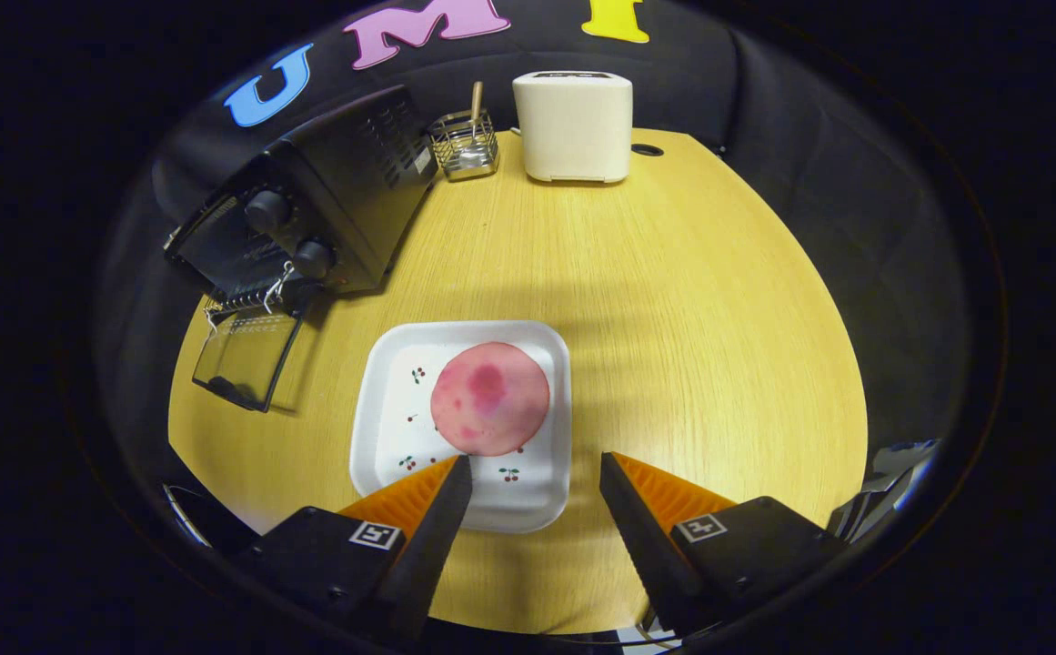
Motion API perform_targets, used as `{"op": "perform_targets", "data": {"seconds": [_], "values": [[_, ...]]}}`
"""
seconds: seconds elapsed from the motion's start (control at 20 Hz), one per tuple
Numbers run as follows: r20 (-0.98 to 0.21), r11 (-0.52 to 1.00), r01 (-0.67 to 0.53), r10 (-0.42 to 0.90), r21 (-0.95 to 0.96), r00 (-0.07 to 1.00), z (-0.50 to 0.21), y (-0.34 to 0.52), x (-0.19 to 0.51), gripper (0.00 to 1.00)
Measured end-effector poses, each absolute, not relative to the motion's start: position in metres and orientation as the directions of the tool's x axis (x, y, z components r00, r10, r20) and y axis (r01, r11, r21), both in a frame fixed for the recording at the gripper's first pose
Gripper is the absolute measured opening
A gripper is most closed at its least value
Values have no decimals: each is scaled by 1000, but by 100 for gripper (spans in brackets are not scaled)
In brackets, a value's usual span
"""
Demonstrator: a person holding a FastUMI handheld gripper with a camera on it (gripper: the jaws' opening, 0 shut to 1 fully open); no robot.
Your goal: Open the toaster oven, put the food inside, and close the toaster oven door.
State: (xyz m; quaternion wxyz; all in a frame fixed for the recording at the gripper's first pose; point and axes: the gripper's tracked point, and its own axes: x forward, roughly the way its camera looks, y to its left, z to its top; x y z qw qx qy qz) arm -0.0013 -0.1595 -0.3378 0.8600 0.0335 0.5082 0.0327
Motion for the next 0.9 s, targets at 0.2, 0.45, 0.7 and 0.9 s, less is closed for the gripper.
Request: {"op": "perform_targets", "data": {"seconds": [0.2,0.45,0.7,0.9], "values": [[-877,997,-23,73,71,475,-350,-165,3,74],[-885,998,4,50,59,462,-355,-174,1,45],[-887,992,76,58,104,459,-359,-175,3,18],[-875,972,112,133,207,465,-355,-166,-2,8]]}}
